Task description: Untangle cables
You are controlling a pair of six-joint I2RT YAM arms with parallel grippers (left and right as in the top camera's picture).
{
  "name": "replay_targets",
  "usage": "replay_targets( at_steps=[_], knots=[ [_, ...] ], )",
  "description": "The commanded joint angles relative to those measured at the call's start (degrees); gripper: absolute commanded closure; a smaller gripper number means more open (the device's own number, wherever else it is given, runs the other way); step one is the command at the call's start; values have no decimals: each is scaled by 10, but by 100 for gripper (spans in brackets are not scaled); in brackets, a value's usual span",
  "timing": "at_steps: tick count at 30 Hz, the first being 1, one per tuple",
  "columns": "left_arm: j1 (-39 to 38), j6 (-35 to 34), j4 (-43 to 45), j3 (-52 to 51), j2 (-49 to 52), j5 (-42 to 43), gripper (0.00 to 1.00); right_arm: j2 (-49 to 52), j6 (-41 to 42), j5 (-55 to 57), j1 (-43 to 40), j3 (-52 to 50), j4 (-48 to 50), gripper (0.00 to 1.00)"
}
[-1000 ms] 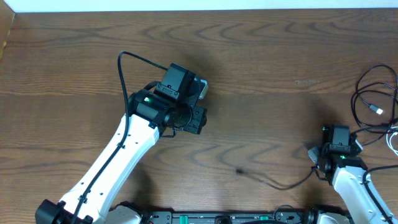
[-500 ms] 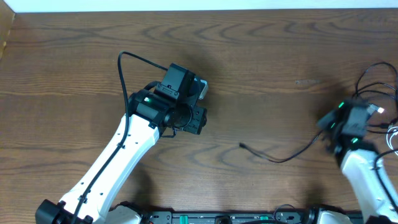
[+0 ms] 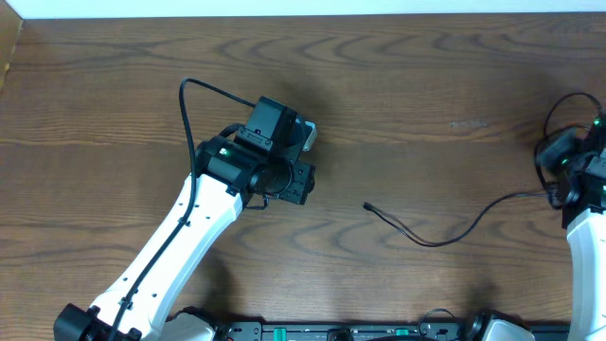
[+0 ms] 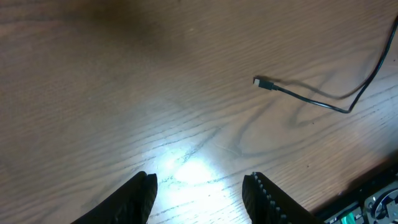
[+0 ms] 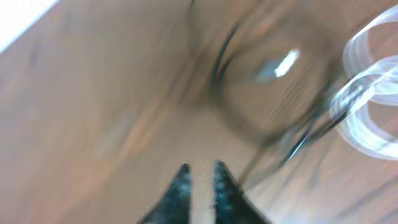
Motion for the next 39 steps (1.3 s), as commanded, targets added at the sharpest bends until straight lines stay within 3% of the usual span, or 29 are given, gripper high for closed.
replay_targets(
  at_steps=[1, 4, 8, 10, 17, 25, 31, 35, 37, 39],
  knots=[
    [2, -5, -1, 10, 0, -4, 50, 13, -99, -243, 19, 5, -57, 78],
    [2, -5, -1, 10, 0, -4, 50, 26, -189, -349, 57, 5, -115, 66],
    [2, -5, -1, 10, 0, -4, 50, 45, -264, -358, 149, 5, -181, 60],
    [2, -16, 3, 10, 0, -9, 50, 54, -267, -332, 191, 5, -196, 55],
    [15, -212, -14, 10, 0, -169, 49, 91, -259, -198, 321, 5, -223, 53],
    [71, -252, -32, 10, 0, -167, 49, 150, -249, -96, 405, 5, -223, 52],
    [76, -252, -38, 10, 0, -167, 48, 198, -234, -96, 431, 3, -223, 61],
    [76, -251, -38, 10, 0, -167, 48, 224, -234, -95, 435, 3, -223, 76],
    [76, -251, -38, 10, 0, -167, 48, 229, -234, -93, 435, 3, -220, 94],
    [76, -252, -38, 10, 0, -167, 48, 229, -231, -65, 435, 3, -209, 99]
  ],
)
